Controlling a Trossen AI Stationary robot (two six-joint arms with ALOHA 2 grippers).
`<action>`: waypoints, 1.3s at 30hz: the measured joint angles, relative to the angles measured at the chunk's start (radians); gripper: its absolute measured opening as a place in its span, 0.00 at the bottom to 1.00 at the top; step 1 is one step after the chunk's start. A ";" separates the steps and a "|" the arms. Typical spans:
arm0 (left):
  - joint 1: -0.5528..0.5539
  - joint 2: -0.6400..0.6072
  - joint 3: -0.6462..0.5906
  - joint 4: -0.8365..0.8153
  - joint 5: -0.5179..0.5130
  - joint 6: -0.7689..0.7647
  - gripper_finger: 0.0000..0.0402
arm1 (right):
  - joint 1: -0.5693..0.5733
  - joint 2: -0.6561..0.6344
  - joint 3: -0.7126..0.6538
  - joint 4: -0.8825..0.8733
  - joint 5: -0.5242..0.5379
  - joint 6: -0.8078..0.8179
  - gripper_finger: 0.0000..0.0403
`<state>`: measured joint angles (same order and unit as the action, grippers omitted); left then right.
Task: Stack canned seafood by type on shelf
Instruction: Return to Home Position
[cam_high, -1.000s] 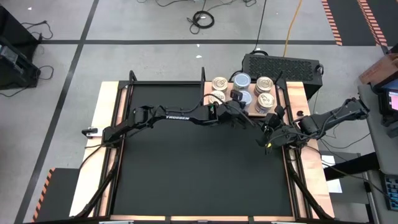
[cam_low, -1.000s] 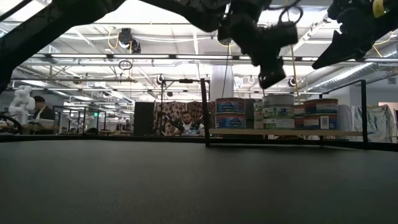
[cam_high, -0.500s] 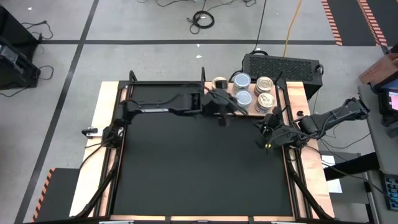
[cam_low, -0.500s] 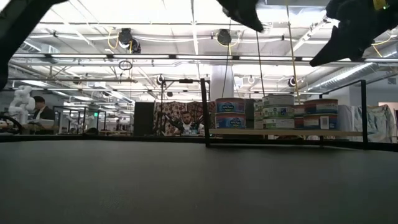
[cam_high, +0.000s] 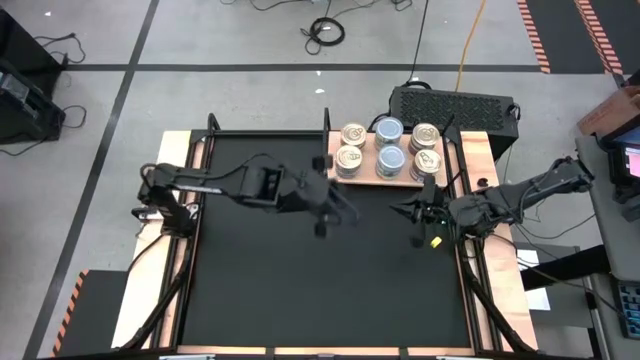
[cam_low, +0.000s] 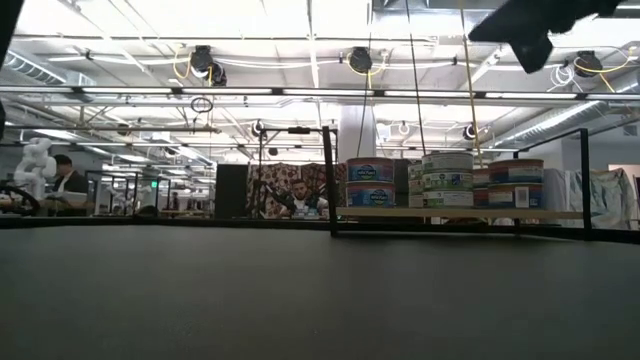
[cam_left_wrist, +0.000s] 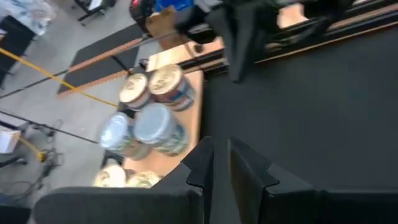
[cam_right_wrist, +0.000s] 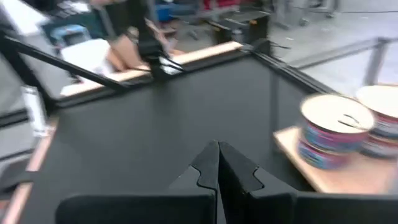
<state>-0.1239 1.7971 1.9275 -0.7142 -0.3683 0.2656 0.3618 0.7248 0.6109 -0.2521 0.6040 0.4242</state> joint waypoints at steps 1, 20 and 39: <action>-0.014 -0.014 -0.032 0.014 0.000 -0.014 0.13 | 0.000 0.004 0.000 0.033 -0.020 -0.010 0.00; -0.140 -0.495 -1.080 0.818 -0.135 -0.254 0.13 | 0.002 0.045 0.000 0.167 -0.187 -0.051 0.00; -0.131 -1.022 -1.657 1.098 -0.141 -0.418 0.13 | -0.065 -0.050 0.001 -0.014 -0.318 -0.179 0.00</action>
<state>-0.2550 0.7755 0.2706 0.3840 -0.5089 -0.1524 0.2968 0.6745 0.6121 -0.2664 0.2855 0.2455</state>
